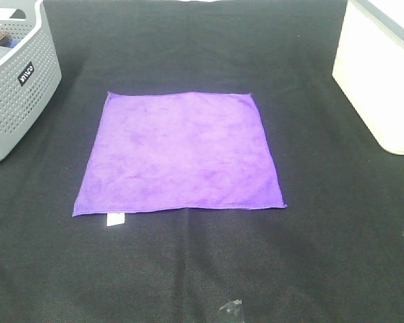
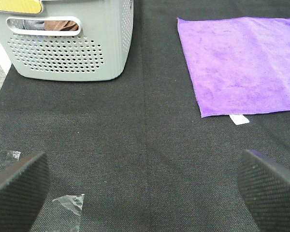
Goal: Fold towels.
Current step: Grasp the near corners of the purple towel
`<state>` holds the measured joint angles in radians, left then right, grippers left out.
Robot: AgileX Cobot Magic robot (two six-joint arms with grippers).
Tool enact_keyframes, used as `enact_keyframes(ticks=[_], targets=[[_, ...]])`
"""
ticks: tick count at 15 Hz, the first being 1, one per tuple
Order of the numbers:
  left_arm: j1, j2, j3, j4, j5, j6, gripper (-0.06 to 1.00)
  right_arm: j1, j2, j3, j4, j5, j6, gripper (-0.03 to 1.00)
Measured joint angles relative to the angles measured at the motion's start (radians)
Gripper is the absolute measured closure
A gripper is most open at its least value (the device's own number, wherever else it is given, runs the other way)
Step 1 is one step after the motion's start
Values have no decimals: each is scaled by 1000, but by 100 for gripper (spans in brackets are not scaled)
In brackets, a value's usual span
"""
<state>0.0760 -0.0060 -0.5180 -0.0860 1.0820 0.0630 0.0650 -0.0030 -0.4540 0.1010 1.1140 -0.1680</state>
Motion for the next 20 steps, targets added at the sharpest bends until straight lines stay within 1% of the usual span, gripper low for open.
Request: enact_keyframes(ticks=[8, 9, 11, 13, 16, 20], targets=[[0, 0, 0, 0, 0, 0, -4, 0, 0, 0, 0, 0, 0, 23], [0, 0, 0, 0, 0, 0, -4, 0, 0, 0, 0, 0, 0, 21], [0, 0, 0, 0, 0, -4, -4, 0, 0, 0, 0, 0, 0, 10], [0, 0, 0, 0, 0, -7, -4, 0, 0, 0, 0, 0, 0, 3], [0, 0, 0, 2, 0, -15, -4, 0, 0, 0, -7, 0, 0, 1], [0, 0, 0, 2, 0, -18, -4, 0, 0, 0, -23, 0, 0, 1]])
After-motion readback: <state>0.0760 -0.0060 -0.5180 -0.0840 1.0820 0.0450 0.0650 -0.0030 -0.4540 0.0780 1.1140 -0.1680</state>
